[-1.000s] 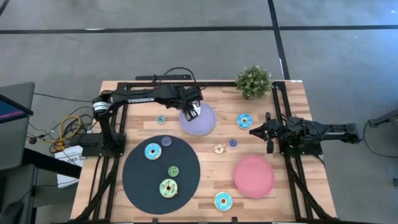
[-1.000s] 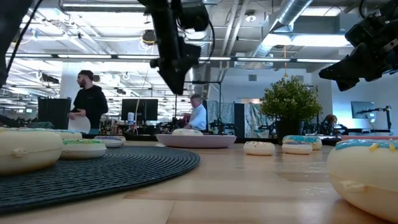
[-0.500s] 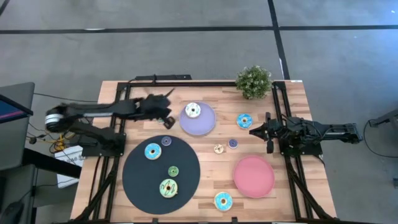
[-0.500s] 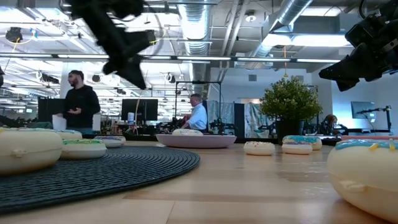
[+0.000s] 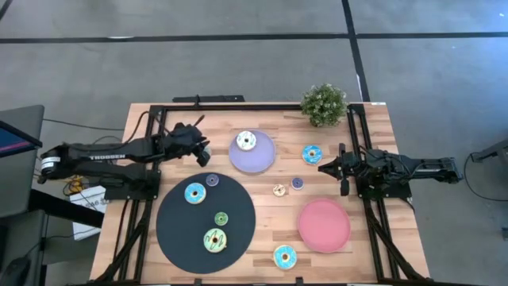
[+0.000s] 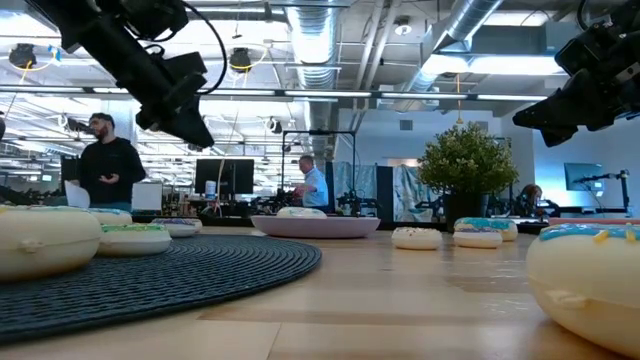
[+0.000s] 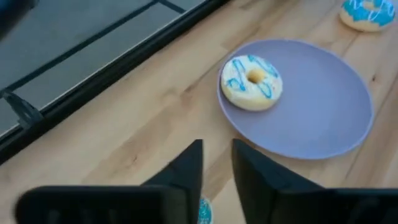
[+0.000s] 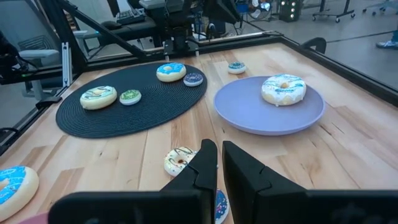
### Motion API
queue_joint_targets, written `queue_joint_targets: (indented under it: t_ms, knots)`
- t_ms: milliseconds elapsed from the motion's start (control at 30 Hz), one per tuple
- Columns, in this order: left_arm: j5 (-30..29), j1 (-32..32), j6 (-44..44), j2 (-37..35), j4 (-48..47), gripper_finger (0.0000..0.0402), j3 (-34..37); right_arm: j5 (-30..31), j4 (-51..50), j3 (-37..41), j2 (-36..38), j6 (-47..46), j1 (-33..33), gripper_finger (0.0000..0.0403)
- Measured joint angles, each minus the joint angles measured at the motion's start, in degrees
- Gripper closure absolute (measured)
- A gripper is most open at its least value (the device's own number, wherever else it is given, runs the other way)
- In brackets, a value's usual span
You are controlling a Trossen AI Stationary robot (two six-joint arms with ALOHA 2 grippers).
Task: Pick & Place donuts
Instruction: Put the top large light blue donut on the purple plate
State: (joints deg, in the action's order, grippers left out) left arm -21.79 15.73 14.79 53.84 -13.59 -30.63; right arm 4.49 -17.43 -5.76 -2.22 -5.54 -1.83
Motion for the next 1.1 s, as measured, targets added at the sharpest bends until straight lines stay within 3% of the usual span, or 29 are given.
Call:
queue_joint_targets:
  t_ms: [300, 500, 633, 867, 1100]
  knots:
    - [-0.1, 0.5, -1.6, 1.6, 1.0, 0.0166, 0.0, 0.0, 0.0, 0.0, 0.0, 0.0, 0.0, 0.0386]
    - [-0.8, 0.6, -1.2, 1.6, 0.3, 0.0101, 0.0, 0.0, 0.0, 0.0, 0.0, 0.0, 0.0, 0.0386]
    - [-0.2, 0.5, -1.4, 1.6, -0.9, 0.0087, 0.0, 0.0, 0.0, 0.0, 0.0, 0.0, 0.0, 0.0386]
    - [7.4, -1.6, -0.8, 1.6, -5.6, 0.0086, -0.7, 0.0, 0.0, 0.0, 0.0, 0.0, 0.0, 0.0386]
    - [3.1, -9.1, 14.6, 1.6, -23.7, 0.0093, -5.4, 0.0, 0.0, 0.0, 0.0, 0.0, 0.0, 0.0386]
